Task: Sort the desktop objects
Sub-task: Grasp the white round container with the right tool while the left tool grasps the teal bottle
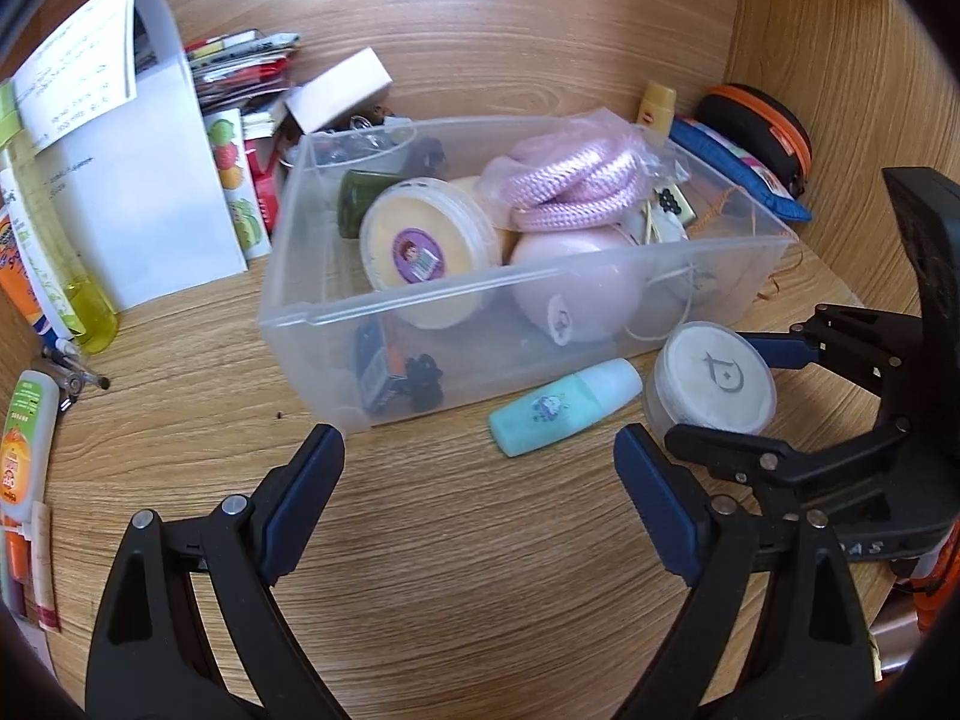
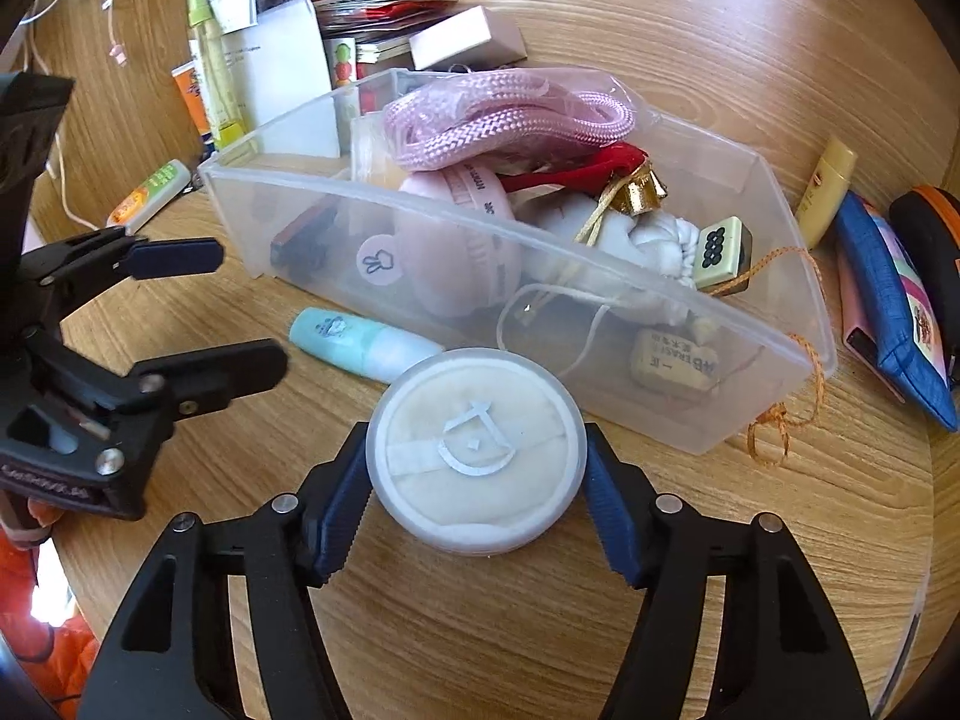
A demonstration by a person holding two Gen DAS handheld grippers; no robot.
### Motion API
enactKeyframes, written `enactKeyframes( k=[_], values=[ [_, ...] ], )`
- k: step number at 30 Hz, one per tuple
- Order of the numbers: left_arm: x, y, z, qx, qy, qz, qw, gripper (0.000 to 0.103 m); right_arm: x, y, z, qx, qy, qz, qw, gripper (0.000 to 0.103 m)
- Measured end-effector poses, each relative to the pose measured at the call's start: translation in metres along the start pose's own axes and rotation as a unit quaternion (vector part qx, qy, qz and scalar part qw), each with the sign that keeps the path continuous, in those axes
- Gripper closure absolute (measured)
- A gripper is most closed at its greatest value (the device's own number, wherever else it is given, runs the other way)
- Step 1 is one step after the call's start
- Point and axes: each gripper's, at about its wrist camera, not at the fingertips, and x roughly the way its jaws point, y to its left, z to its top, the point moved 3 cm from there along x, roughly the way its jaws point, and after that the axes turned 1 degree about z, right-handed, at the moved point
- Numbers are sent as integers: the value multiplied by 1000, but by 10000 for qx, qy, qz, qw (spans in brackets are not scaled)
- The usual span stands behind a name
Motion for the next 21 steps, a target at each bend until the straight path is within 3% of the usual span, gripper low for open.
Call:
enactKeyframes(
  k=[15,17,21],
  values=[
    [24,-28,12,101,288,-468,9984,11,-50,-39,-23,432,-385,67,9983,41],
    [23,-34,11,210,266,-489,9982,15,-54,-43,-26,458,-418,34,9981,41],
    [23,-46,4,457,388,-695,9958,47,-57,-49,-30,581,-446,90,9973,41]
  ],
)
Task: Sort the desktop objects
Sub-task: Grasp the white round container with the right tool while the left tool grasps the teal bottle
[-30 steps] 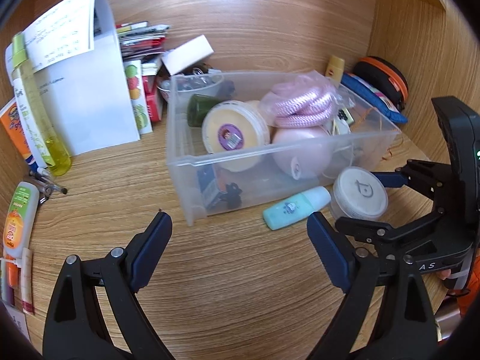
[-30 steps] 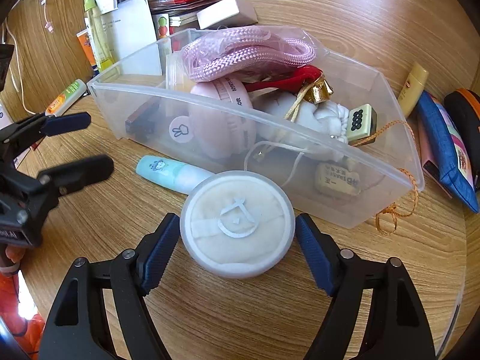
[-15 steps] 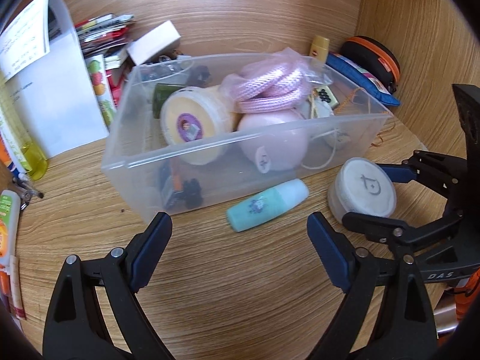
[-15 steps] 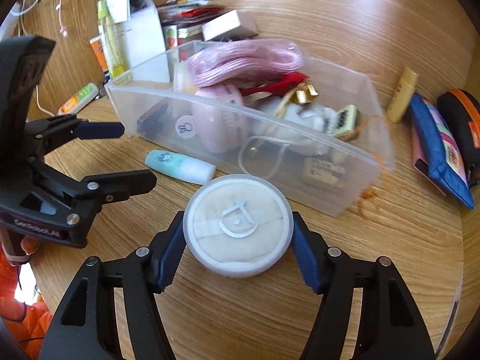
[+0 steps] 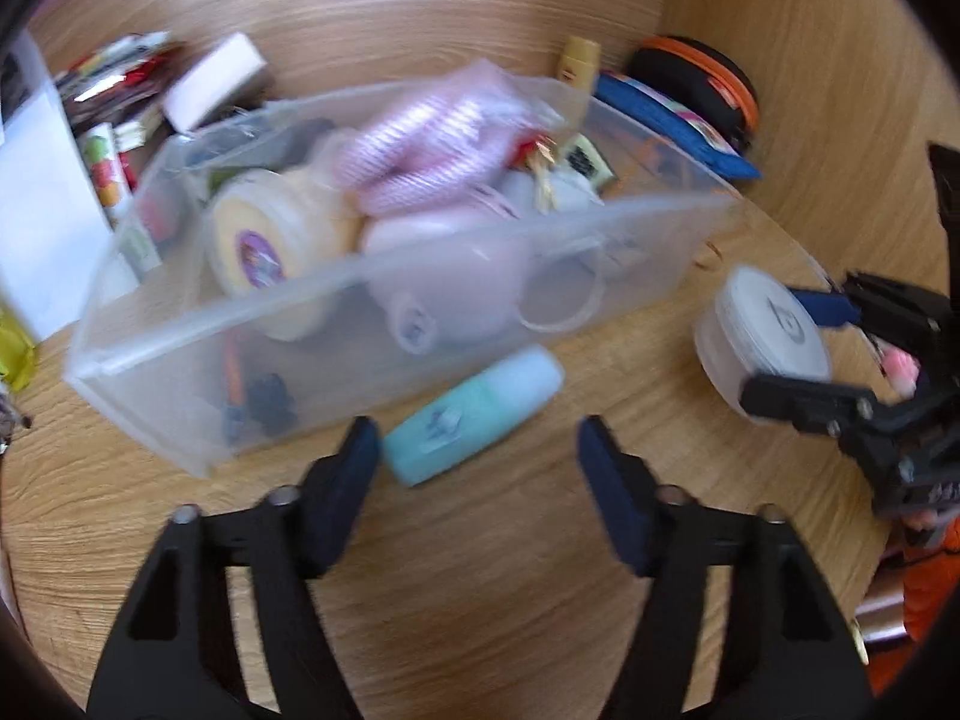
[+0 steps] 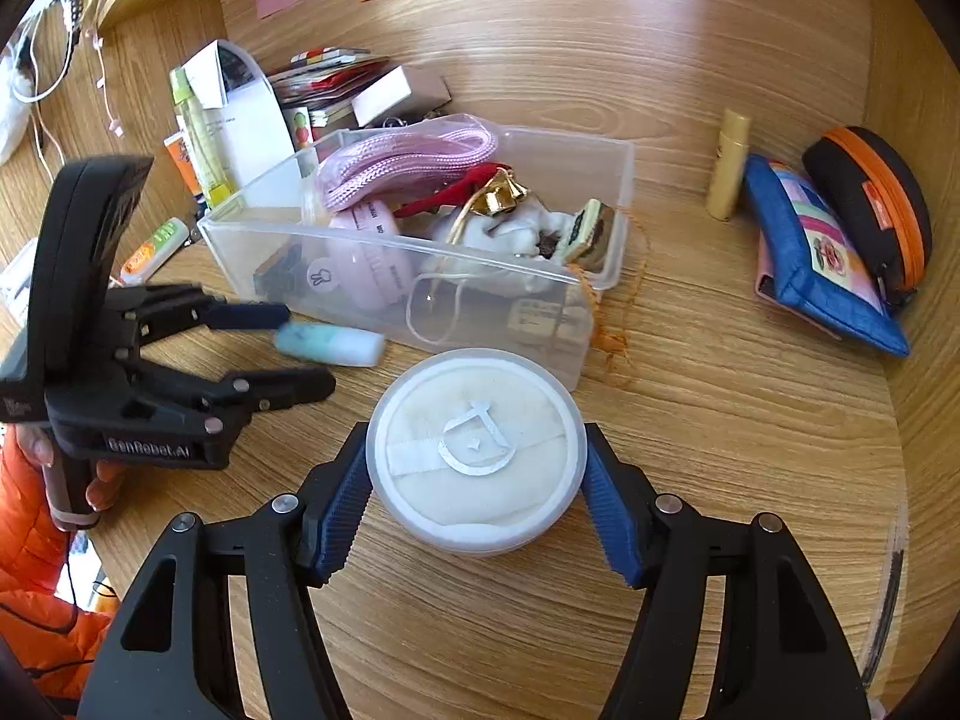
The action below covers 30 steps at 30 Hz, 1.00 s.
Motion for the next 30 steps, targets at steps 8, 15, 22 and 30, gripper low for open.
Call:
enactKeyframes(
  k=[8,15,22,30],
  values=[
    [-4,-15,0,319,14,52,9995,56,1,-10,-3,134,-44,-46,9999,41],
    [11,-16,11,287,156,48,9995,56,3,-10,-6,164,-47,-9,9999,41],
    [18,-26,17,521,72,59,9986,67,6,-11,-6,201,-23,5,9998,41],
    [1,-35,12,764,-221,45,9968,79,3,-11,-5,227,-80,-3,9997,41]
  ],
)
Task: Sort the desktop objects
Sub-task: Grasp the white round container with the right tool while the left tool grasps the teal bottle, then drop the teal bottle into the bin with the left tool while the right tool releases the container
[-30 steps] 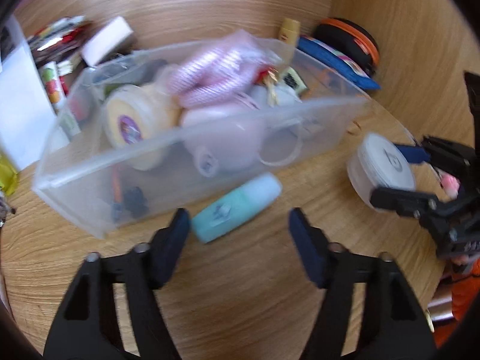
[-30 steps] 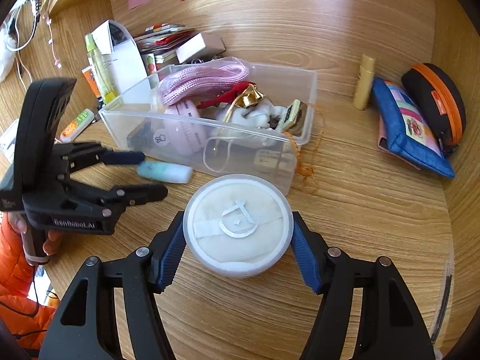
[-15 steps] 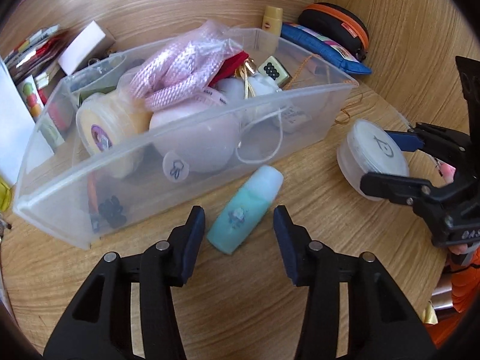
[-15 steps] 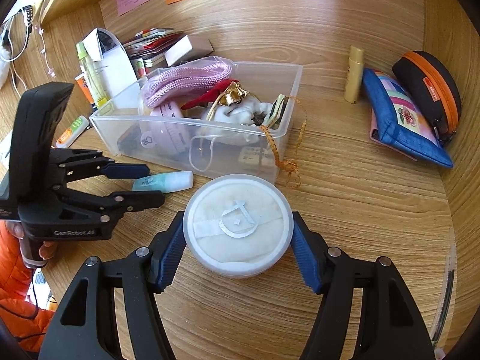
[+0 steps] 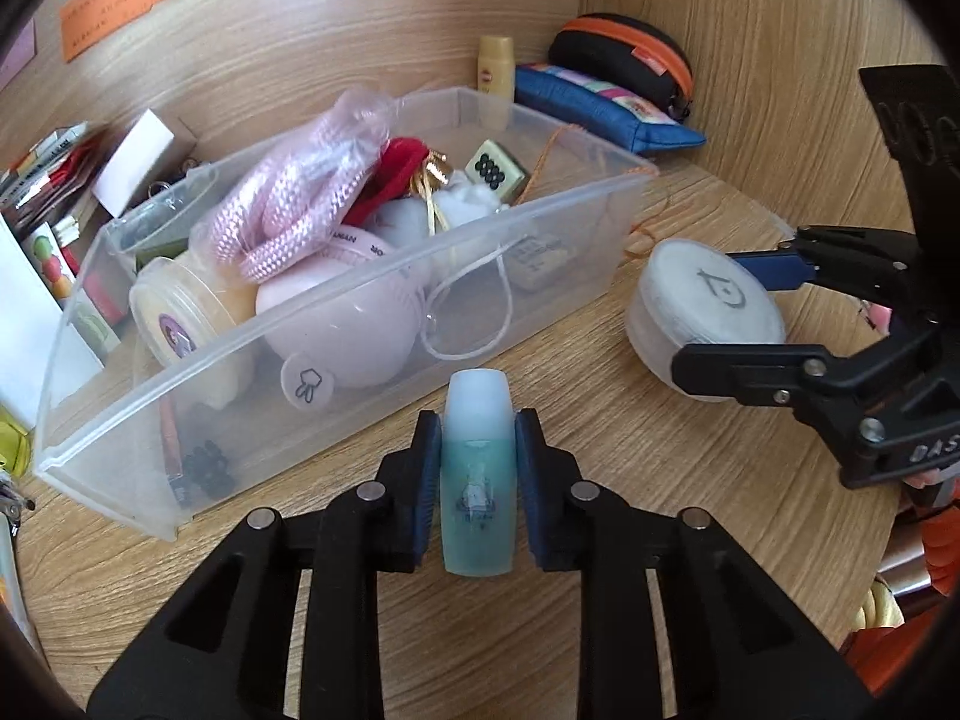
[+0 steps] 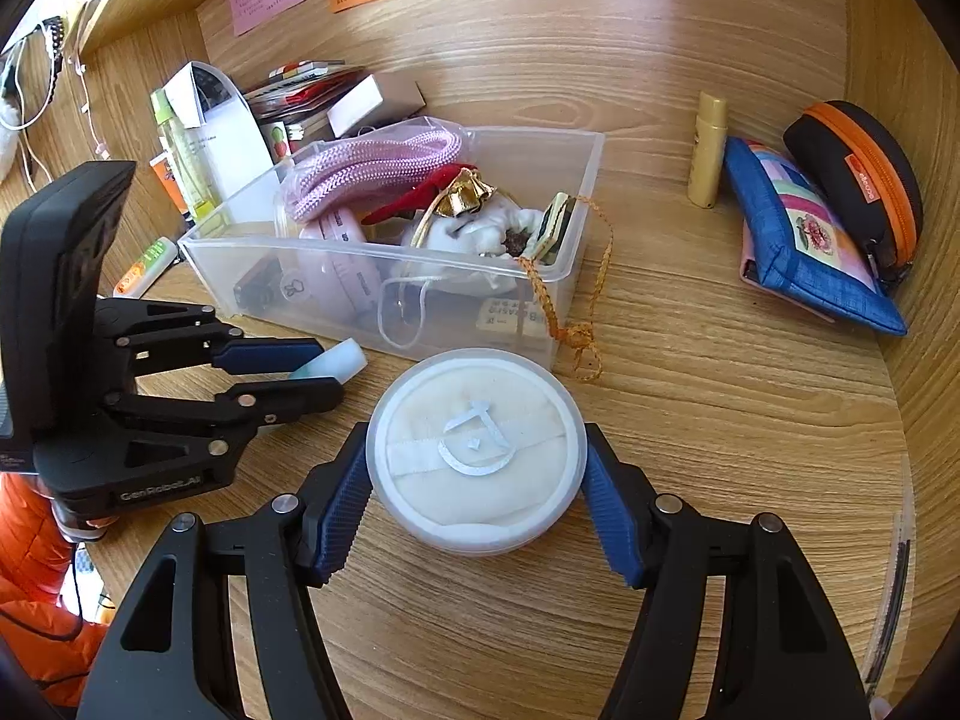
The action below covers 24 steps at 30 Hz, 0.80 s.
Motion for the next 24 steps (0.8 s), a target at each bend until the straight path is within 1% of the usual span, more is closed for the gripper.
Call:
enactKeyframes(
  k=[7,12,16,24],
  values=[
    [-20,4,0,-92,-231,16,9997,79,-6,6,5,-42,-88,-26,9999,41],
    [-44,10,3,-215,-611,93,9979,79,-7,14,14,-152,-178,-48,9997,41],
    [-61,19,5,-376,-849,161,9955,79,-7,21,20,-199,-230,-14,9995,41],
    [-93,49,9,-692,-1231,348,9894,79,-18,31,41,-303,-542,21,9981,41]
  ],
)
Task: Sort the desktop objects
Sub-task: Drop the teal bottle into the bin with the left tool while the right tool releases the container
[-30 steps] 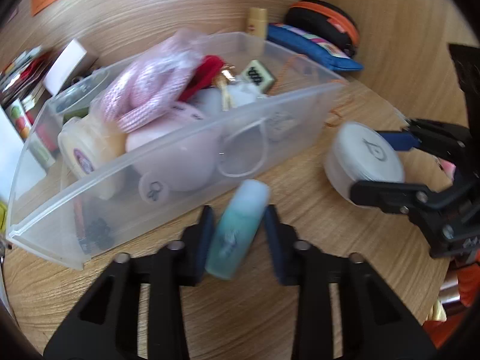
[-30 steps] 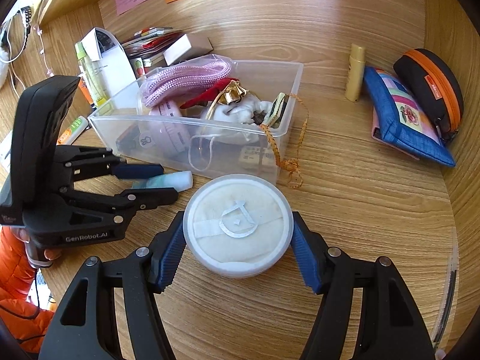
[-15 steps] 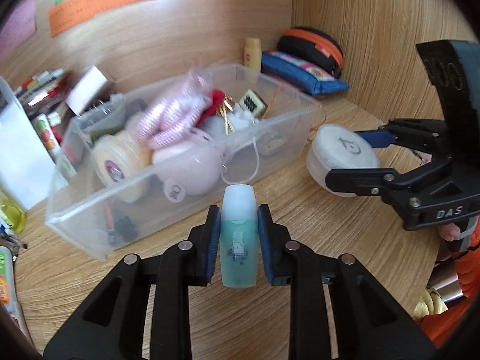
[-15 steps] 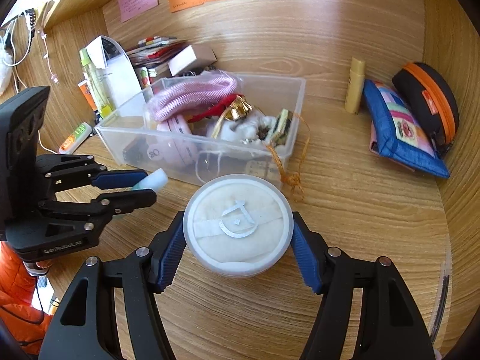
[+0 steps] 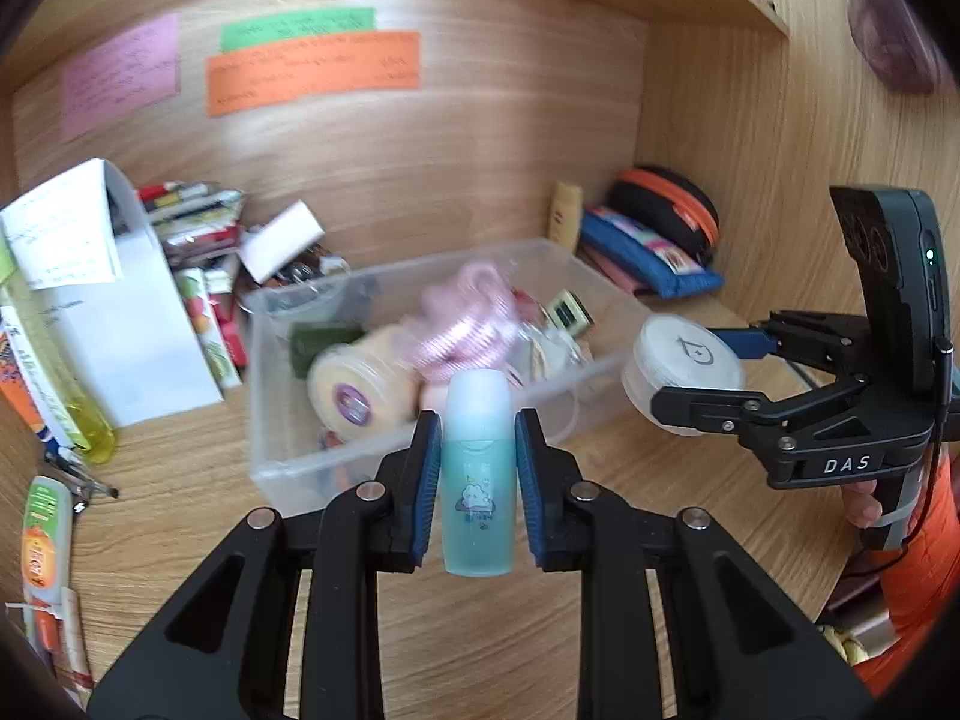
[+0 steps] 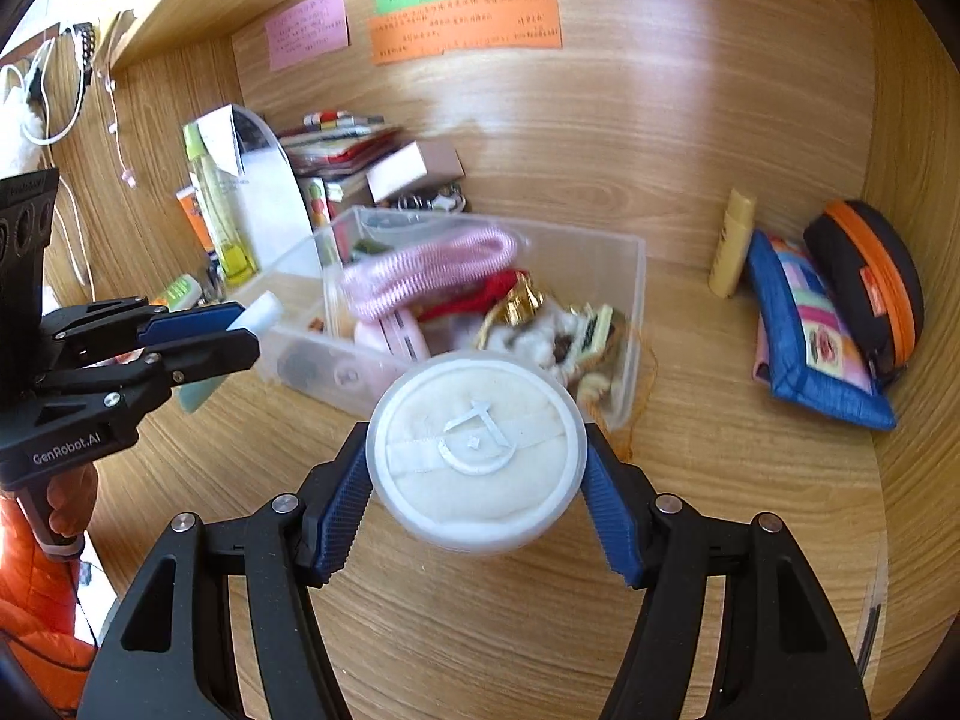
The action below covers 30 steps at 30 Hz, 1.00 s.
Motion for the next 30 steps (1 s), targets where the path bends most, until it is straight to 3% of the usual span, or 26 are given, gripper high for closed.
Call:
enactKeyframes(
  k=[12,23,30],
  values=[
    [-10,46,24,-485,-293,239,9981,79,-3,1,35,-151,-320,-130,9993,41],
    [34,70,58,-642,56,425,9970,79,26,-14,83,-410,-259,-419,9979,41],
    [68,71,72,-718,340,356,9962,79,67,-26,93,-239,113,-719,9971,41]
  ],
)
